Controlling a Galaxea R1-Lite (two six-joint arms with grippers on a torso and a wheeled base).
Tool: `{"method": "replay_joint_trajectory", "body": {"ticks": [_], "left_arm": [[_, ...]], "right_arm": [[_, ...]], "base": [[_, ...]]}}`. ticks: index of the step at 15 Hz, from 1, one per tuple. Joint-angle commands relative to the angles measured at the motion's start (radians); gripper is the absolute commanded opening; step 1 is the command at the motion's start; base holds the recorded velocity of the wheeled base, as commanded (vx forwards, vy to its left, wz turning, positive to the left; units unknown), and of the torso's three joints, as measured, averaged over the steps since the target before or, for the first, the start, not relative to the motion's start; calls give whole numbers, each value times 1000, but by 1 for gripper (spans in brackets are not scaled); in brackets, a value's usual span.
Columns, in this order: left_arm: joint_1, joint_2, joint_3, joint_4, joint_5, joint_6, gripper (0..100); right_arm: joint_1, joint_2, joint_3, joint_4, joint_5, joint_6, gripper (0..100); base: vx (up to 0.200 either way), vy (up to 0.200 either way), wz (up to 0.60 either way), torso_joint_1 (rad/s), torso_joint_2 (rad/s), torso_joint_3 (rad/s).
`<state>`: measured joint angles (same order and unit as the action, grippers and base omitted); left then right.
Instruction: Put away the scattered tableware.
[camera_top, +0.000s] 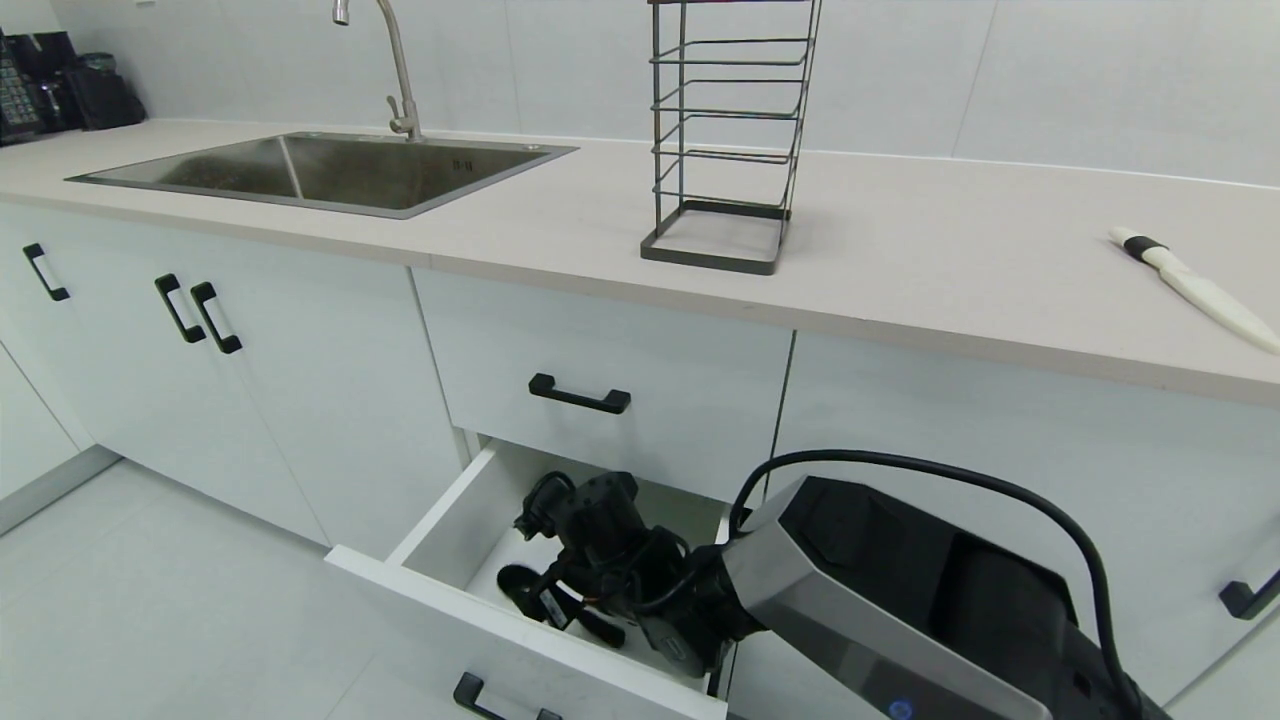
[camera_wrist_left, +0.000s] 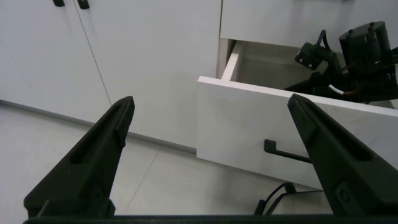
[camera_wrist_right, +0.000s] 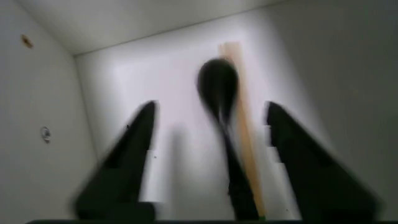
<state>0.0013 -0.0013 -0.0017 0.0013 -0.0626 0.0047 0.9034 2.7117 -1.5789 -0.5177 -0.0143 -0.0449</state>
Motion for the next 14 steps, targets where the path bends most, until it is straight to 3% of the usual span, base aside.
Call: {"method": "replay_joint_trajectory", "body": {"ticks": [1,8,11,14], "left_arm": [[-1,1,0,0,0,0,100],[0,1,0,0,0,0,100],[0,1,0,0,0,0,100],[0,1,0,0,0,0,100]], "right_arm": [[5,13,-7,1,0,0,100],[5,-93,19,1,-9,13,100],[11,-178,122,-42,-24,10,100],[19,-291,297,-176,-27,3,100]], "base": [[0,0,0,0,0,0],[0,0,0,0,0,0],[0,0,0,0,0,0],[0,0,0,0,0,0]]}}
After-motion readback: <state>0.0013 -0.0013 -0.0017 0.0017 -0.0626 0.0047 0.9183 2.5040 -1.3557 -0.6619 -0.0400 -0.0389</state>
